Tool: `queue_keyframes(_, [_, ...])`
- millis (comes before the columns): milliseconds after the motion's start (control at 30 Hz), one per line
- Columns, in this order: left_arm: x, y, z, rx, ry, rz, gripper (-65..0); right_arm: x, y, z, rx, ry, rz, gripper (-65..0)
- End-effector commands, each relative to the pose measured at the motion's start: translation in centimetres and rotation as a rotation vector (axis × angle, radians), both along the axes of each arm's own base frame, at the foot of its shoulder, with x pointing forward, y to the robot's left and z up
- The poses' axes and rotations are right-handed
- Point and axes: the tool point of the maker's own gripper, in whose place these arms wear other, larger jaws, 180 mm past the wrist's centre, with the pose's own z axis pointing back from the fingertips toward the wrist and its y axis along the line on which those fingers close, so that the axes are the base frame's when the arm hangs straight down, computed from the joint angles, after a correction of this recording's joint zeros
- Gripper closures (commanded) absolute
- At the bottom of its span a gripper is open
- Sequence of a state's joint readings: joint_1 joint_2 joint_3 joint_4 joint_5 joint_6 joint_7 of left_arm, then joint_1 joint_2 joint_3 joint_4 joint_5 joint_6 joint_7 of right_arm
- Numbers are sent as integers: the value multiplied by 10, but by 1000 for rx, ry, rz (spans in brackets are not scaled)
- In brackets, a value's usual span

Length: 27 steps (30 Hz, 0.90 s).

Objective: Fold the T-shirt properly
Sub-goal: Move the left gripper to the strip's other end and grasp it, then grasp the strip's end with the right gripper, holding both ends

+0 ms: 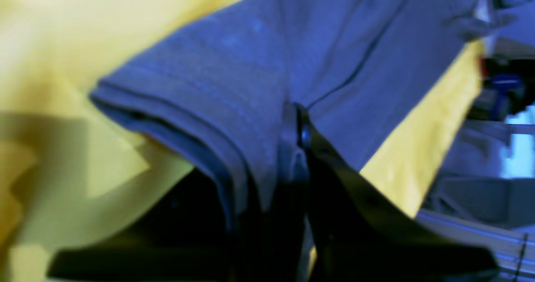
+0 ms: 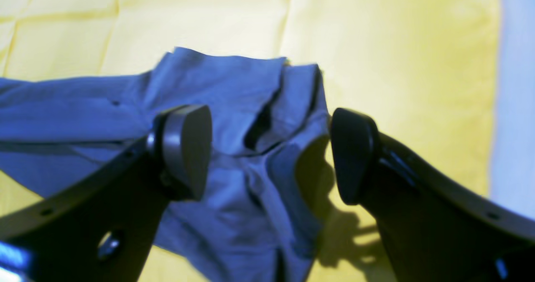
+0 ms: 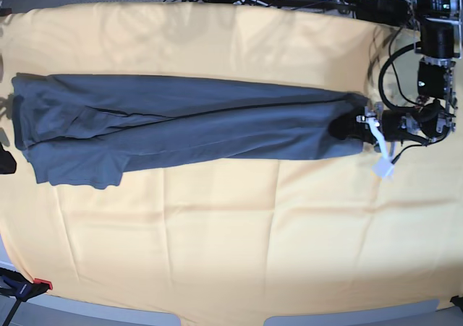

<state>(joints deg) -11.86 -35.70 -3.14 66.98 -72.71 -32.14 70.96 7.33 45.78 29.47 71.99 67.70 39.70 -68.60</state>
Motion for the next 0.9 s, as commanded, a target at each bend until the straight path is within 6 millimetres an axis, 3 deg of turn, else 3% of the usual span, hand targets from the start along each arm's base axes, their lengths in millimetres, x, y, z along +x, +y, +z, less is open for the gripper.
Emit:
queue_keyframes(0, [10, 18, 13, 42, -37, 20, 0, 6, -7, 21, -25, -56, -1, -458])
queue_keyframes(167, [9, 46, 19, 119, -37, 34, 0, 7, 4, 14, 18, -55, 10, -458])
queue_keyframes(233, [8, 56, 23, 140, -39, 41, 0, 5, 19, 6, 78, -39, 40, -439])
queue_keyframes(300, [8, 60, 29, 133, -44, 46, 0, 1, 43, 1, 174, -28, 92, -351])
queue_keyframes(367, [9, 63, 33, 129, -49, 50, 0, -2, 69, -1, 283, -28, 155, -203])
queue_keyframes(433, [10, 65, 34, 133, -52, 51, 0, -1, 81, -8, 321, -29, 162, -28])
queue_keyframes(467, [10, 65, 34, 133, -52, 51, 0, -1, 87, -12, 339, -29, 164, 0])
queue_keyframes(700, [11, 67, 37, 135, -56, 54, 0, -9, 122, -41, 438, 10, 183, 0])
queue_keyframes(867, [22, 69, 53, 119, -97, 68, 0, -29, 139, -85, 376, 161, 201, 0])
